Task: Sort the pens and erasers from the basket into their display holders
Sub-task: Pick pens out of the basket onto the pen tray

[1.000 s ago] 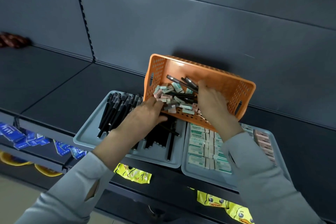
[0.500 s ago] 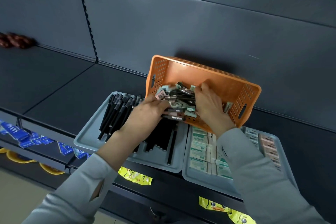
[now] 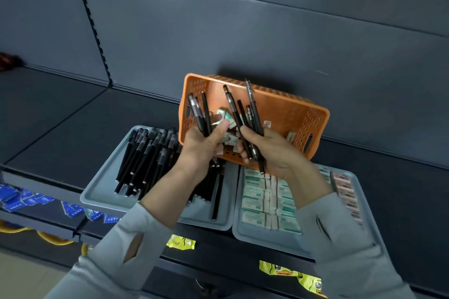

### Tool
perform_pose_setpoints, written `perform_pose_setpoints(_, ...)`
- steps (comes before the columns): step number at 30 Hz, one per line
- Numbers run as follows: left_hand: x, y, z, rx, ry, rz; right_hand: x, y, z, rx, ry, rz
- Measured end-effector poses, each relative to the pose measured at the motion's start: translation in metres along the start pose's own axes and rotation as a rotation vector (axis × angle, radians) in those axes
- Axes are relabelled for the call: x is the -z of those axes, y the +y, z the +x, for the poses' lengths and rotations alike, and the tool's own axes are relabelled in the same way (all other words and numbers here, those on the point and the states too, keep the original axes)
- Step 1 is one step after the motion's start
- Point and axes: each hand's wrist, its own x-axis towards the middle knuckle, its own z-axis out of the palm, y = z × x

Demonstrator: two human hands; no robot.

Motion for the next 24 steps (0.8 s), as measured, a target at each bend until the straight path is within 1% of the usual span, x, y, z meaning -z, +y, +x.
perform_pose_setpoints(2, -0.005, -0.002, 0.001, 0.085, -0.072, -0.060, -0.005, 0.002, -0.002, 0.016, -0.091, -0.040)
perform_pose_setpoints(4, -0.005, -0.002, 0.004, 0.143, -0.072, -0.096, -0.007, 0.004, -0.003, 0.025, -0.148, -0.102)
perform_pose_setpoints(7, -0.001, -0.001, 0.009, 0.197, -0.030, -0.144, -0.005, 0.002, -0.005, -0.011, -0.136, -0.097)
perform_pose_setpoints(12, 0.002, -0.006, 0.012, 0.235, -0.030, -0.113, -0.003, 0.007, -0.004, -0.029, -0.114, -0.091)
perform_pose_setpoints(14, 0.001, -0.006, 0.012, 0.235, -0.017, -0.105, -0.003, 0.010, -0.002, -0.015, -0.074, -0.126)
perform_pose_setpoints(16, 0.001, -0.007, 0.013, 0.230, -0.003, -0.097, -0.003, 0.012, -0.001, 0.010, -0.007, -0.215)
perform_pose_setpoints(20, -0.001, -0.004, 0.013, 0.230, 0.012, -0.092, -0.005, 0.011, 0.000, 0.129, 0.136, -0.335)
perform_pose_setpoints(22, -0.002, -0.001, 0.013, 0.229, 0.013, -0.112, -0.006, 0.008, -0.001, 0.167, 0.162, -0.404)
perform_pose_setpoints(24, -0.002, 0.001, 0.014, 0.211, 0.013, -0.168, -0.005, 0.004, -0.001, 0.168, 0.159, -0.377)
